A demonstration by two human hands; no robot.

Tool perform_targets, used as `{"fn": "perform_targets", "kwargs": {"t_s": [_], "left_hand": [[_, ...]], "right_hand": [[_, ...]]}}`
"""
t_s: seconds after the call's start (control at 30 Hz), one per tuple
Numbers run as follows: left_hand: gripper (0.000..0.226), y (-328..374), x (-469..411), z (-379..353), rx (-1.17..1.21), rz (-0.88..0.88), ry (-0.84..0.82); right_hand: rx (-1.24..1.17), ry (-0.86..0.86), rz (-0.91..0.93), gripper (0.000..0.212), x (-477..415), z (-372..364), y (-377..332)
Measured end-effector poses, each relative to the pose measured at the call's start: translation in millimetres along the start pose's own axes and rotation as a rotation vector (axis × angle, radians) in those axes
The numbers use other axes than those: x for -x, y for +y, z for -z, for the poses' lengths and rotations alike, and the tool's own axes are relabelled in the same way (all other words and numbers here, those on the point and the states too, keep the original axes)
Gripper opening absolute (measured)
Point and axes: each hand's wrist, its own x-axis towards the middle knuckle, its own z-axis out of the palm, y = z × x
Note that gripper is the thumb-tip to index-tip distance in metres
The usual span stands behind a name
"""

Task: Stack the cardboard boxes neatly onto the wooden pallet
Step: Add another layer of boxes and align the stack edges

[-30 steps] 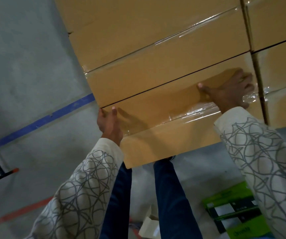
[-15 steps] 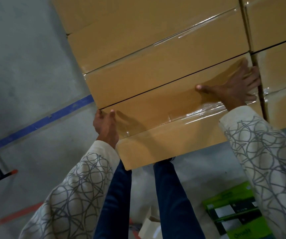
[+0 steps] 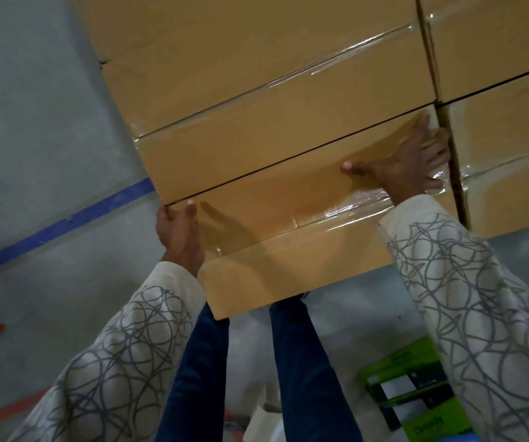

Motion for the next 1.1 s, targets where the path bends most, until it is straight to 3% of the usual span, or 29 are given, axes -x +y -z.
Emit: {"fn": "perform_targets", "kwargs": {"t_s": [0.7,0.87,0.97,1.03,1.1], "left_hand": [[0.044,8,1,-10,0.009,0.073,0.042],[0.055,7,5,-5,-0.02,0.048,-0.007],[0.05,11,13,-6,-0.087,0.042,0.009],[0.061,13,28,-9,-0.142,0.008,0.083],[0.065,10,48,-14,-0.265,-0.154,0.083]], "right_hand": [[0.117,0.018,0.033,0.167,-15,5,0],[0.131,0.018,0.031,0.169,-14,2,1],[0.052,-0.009,0.069,0.162,-3,-2,5],[-0.006,0.032,0.132,0.149,13,-7,13],[-0.068,0.084,0.165,0.133,29,-9,25]]}}
